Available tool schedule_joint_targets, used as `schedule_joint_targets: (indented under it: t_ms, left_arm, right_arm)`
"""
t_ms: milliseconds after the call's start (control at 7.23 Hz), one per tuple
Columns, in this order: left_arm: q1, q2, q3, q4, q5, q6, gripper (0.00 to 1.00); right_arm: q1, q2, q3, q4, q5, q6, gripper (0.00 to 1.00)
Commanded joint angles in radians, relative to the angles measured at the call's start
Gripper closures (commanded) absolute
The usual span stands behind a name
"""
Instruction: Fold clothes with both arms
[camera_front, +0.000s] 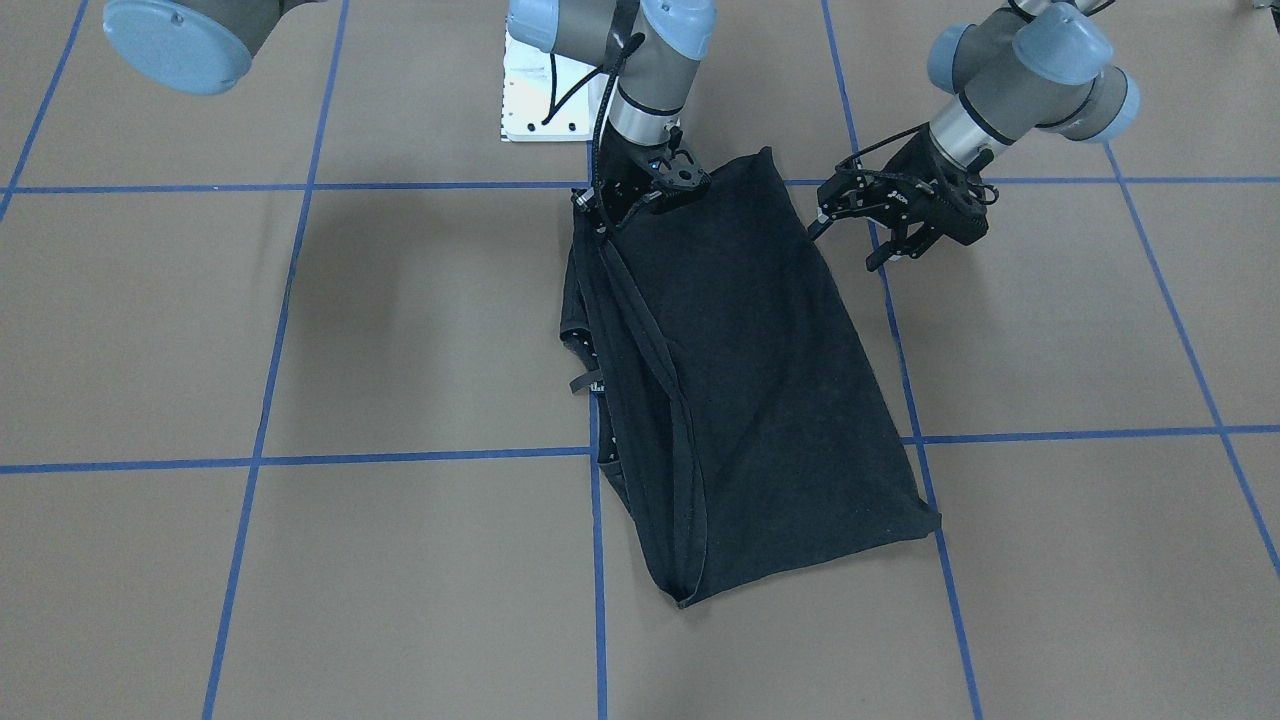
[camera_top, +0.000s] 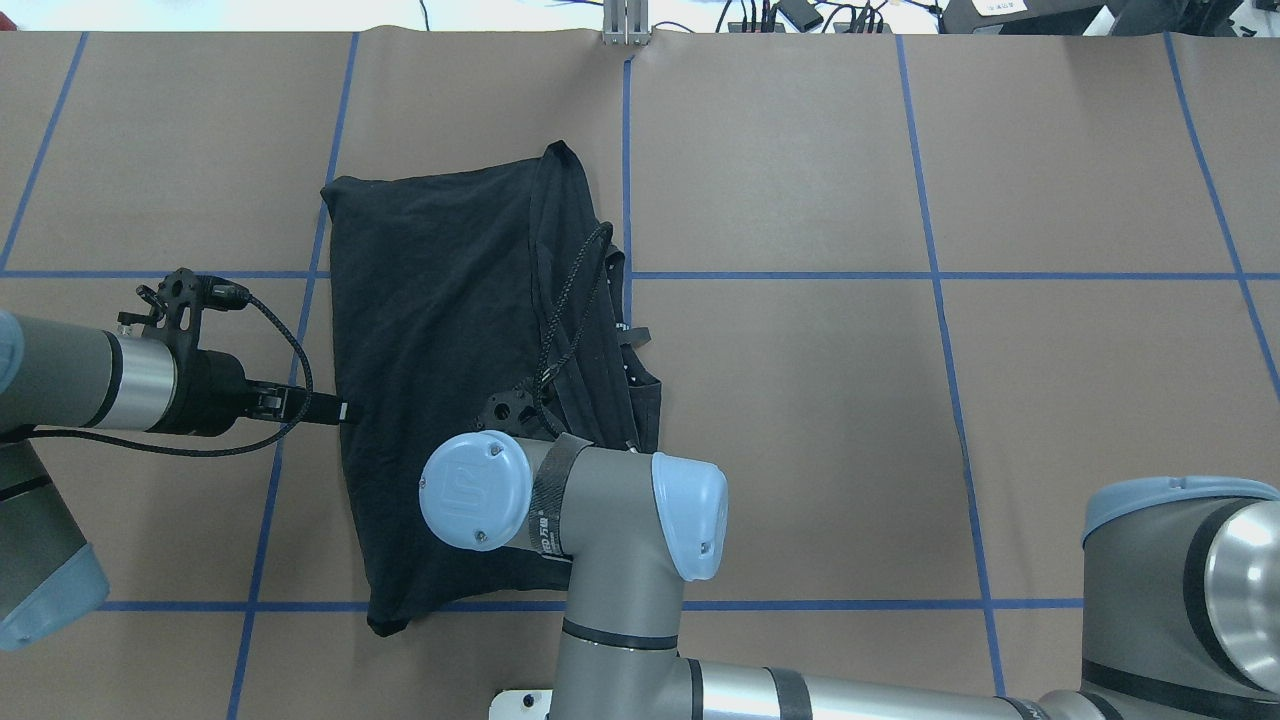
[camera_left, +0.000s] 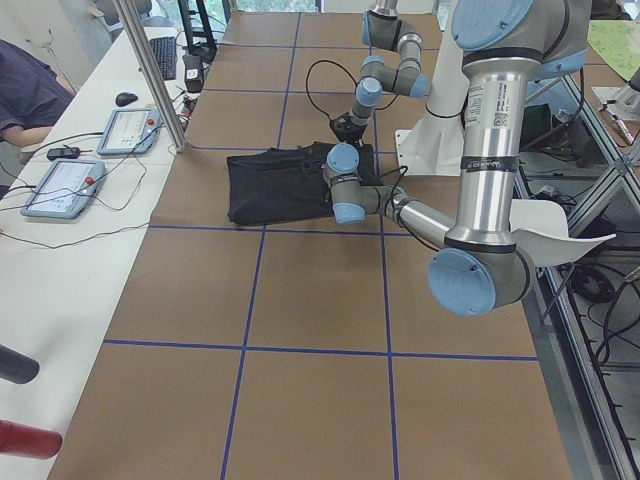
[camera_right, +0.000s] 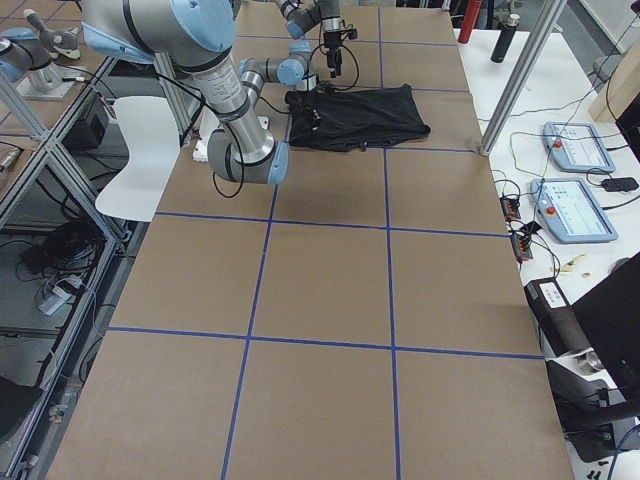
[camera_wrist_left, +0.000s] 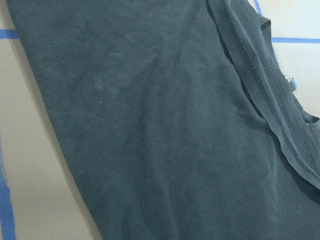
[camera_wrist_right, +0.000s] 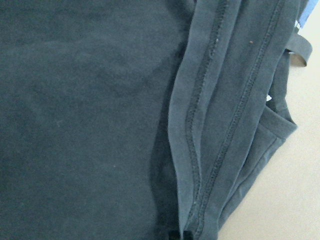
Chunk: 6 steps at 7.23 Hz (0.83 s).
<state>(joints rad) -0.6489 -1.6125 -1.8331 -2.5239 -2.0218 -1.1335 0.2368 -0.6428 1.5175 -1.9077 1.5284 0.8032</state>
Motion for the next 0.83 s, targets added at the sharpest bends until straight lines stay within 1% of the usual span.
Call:
schedule_joint_targets:
  t_ms: [0, 138, 277, 415, 553, 691]
  left_arm:
    - [0.000, -0.004, 0.000, 0.001, 0.002, -0.002, 0.00]
    - [0.000, -0.007, 0.003, -0.001, 0.000, -0.003, 0.00]
    - [0.001, -0.009, 0.003, -0.001, 0.002, -0.006, 0.00]
    - [0.000, -0.009, 0.003, -0.001, 0.002, -0.006, 0.00]
    - [0.000, -0.010, 0.003, 0.001, 0.002, -0.006, 0.00]
    - [0.000, -0.012, 0.005, 0.001, 0.002, -0.006, 0.00]
  right_arm:
    - [0.038, -0.035, 0.026, 0.001, 0.126, 0.103, 1.00]
    - [0.029, -0.079, 0.048, 0.004, 0.147, 0.179, 1.00]
    - [0.010, -0.124, 0.090, 0.007, 0.148, 0.245, 1.00]
    - [-0.005, -0.158, 0.140, 0.007, 0.147, 0.260, 1.00]
    - [-0.013, -0.170, 0.160, 0.007, 0.148, 0.289, 1.00]
    - [-0.010, -0.166, 0.171, 0.007, 0.148, 0.290, 0.75]
